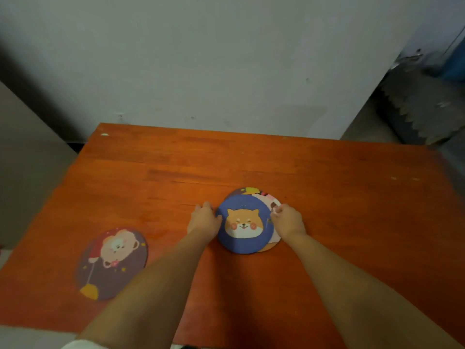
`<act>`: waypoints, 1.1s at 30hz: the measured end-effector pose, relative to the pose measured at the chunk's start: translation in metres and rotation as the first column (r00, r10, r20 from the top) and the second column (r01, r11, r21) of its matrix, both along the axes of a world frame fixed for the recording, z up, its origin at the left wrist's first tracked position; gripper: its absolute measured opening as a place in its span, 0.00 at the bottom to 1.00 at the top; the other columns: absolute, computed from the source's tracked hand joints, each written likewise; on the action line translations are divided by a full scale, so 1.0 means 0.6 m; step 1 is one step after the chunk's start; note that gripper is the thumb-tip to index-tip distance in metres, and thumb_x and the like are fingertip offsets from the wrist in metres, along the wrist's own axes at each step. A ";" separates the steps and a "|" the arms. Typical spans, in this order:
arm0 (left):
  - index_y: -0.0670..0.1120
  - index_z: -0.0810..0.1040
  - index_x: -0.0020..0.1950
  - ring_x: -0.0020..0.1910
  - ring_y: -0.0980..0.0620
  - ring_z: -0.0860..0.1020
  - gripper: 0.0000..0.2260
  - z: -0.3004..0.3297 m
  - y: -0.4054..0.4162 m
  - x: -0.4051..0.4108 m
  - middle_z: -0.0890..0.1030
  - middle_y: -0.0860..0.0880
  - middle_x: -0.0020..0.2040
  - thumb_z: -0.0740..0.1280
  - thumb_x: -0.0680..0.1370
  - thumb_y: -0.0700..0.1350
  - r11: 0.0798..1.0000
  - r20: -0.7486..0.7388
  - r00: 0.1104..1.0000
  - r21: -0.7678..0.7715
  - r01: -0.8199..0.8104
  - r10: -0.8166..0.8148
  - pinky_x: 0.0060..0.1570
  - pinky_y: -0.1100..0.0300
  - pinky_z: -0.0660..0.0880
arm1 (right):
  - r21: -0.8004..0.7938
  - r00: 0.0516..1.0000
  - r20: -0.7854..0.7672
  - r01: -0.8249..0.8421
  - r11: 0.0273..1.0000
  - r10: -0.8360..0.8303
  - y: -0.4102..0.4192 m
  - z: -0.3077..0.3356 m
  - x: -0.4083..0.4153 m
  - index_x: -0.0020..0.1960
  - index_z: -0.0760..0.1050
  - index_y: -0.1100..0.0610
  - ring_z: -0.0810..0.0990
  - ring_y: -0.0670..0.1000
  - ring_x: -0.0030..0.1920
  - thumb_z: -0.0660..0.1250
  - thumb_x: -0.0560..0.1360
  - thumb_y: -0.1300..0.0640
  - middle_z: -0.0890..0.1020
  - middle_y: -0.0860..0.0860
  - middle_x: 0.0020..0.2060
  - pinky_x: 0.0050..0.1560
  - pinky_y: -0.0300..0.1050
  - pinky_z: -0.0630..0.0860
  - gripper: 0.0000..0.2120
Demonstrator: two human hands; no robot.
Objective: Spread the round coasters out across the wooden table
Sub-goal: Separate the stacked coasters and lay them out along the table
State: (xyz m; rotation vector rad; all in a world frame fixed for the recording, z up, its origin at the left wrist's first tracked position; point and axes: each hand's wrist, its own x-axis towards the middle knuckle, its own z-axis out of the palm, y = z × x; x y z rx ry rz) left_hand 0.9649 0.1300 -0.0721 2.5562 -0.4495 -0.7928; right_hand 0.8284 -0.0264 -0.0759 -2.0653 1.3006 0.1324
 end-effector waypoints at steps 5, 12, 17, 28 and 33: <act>0.40 0.71 0.66 0.63 0.37 0.74 0.21 -0.016 -0.014 -0.011 0.75 0.37 0.64 0.68 0.75 0.45 0.996 -0.073 0.994 0.023 -0.082 0.083 0.59 0.46 0.72 | 0.034 0.999 -0.038 0.001 0.999 0.000 0.002 -0.018 0.026 0.58 0.76 0.65 0.80 0.61 0.55 0.65 0.77 0.56 0.81 0.62 0.56 0.43 0.46 0.74 0.14; 0.39 0.75 0.52 0.56 0.37 0.77 0.06 -0.017 -0.005 -0.013 0.79 0.35 0.56 0.65 0.75 0.37 0.971 -0.064 0.974 -0.085 -0.224 0.219 0.48 0.51 0.72 | 0.144 0.998 -0.062 0.026 0.989 -0.017 -0.010 -0.023 0.035 0.56 0.77 0.64 0.80 0.60 0.53 0.64 0.78 0.58 0.82 0.58 0.49 0.44 0.46 0.75 0.12; 0.44 0.70 0.38 0.43 0.46 0.74 0.09 0.016 -0.010 -0.027 0.77 0.43 0.38 0.66 0.75 0.34 0.933 -0.132 0.956 -0.219 -0.284 0.260 0.44 0.55 0.71 | 0.126 0.989 0.075 0.116 0.985 -0.126 -0.011 0.006 0.003 0.44 0.69 0.55 0.74 0.55 0.44 0.62 0.77 0.58 0.75 0.52 0.42 0.44 0.49 0.73 0.04; 0.46 0.64 0.34 0.36 0.46 0.67 0.15 0.048 -0.089 -0.206 0.68 0.46 0.33 0.63 0.79 0.35 0.958 -0.333 0.943 -0.279 -0.067 -0.031 0.44 0.53 0.70 | 0.021 0.940 0.087 0.330 0.944 -0.330 -0.056 0.037 -0.232 0.48 0.69 0.56 0.72 0.53 0.44 0.60 0.78 0.59 0.74 0.52 0.45 0.44 0.45 0.68 0.01; 0.47 0.65 0.36 0.40 0.44 0.68 0.14 0.036 -0.131 -0.301 0.68 0.46 0.35 0.63 0.79 0.36 0.963 -0.408 0.906 -0.269 -0.005 -0.110 0.51 0.46 0.74 | 0.004 0.925 0.041 0.378 0.926 -0.378 -0.093 0.027 -0.344 0.50 0.73 0.58 0.72 0.52 0.44 0.61 0.78 0.59 0.75 0.52 0.45 0.44 0.45 0.68 0.03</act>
